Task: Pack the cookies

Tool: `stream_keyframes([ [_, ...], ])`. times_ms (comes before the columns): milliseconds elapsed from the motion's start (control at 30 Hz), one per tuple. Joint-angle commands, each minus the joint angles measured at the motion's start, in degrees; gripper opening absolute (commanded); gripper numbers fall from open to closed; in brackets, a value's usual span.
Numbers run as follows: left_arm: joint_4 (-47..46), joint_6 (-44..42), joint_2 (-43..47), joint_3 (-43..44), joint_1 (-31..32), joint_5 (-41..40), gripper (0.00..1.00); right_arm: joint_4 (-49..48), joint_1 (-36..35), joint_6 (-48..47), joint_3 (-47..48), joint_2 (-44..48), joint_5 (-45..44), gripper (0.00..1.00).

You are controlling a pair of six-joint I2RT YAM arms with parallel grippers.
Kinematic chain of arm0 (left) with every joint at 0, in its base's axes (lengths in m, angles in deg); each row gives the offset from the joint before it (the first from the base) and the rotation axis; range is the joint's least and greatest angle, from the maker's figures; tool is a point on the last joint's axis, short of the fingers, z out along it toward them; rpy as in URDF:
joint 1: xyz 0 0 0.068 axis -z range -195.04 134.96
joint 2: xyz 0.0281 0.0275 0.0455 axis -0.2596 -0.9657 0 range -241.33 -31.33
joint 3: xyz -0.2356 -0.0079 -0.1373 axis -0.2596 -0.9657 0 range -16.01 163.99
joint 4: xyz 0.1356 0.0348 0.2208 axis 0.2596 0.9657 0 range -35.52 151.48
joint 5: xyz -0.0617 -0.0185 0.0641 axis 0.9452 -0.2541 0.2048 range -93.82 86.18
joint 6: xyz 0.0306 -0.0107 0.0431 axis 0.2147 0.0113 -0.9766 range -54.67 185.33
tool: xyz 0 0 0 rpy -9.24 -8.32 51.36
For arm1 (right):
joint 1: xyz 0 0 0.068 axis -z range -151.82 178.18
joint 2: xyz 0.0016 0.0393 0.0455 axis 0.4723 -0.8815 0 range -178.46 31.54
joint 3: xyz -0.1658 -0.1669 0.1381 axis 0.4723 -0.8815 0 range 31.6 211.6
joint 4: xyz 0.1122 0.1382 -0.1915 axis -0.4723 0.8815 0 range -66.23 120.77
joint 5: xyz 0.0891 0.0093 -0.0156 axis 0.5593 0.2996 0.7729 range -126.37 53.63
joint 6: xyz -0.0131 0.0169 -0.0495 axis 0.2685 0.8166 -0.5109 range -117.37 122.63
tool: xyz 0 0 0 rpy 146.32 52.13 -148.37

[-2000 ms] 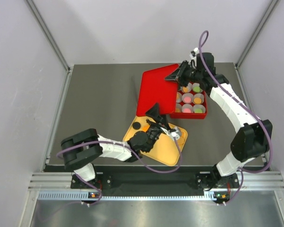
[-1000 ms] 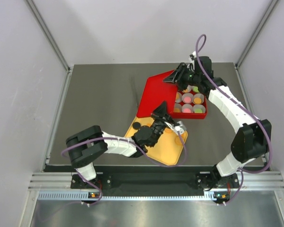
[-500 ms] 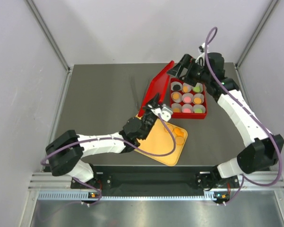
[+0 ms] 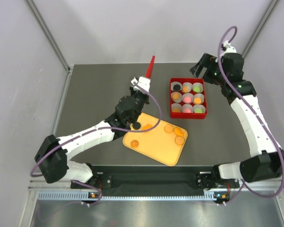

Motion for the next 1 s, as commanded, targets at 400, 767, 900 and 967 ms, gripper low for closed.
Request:
stream_keyframes([
  [400,24.2,33.5,10.7,12.7,-5.9,14.5,0.0,6.4,4.9,-12.6,1.3,-19.9,-17.8,0.7],
  [767,24.0,40.2,11.5,12.6,-9.3,23.1,0.0,5.7,7.5,-14.0,3.0,-27.3,-16.5,0.6],
  [900,24.1,45.8,10.6,13.4,-12.4,28.8,0.0,5.0,7.7,-13.6,3.9,-29.6,-15.9,0.59],
  [967,23.7,47.5,10.2,13.4,-14.0,32.0,0.0,4.8,7.8,-13.4,4.4,-31.1,-15.6,0.56],
])
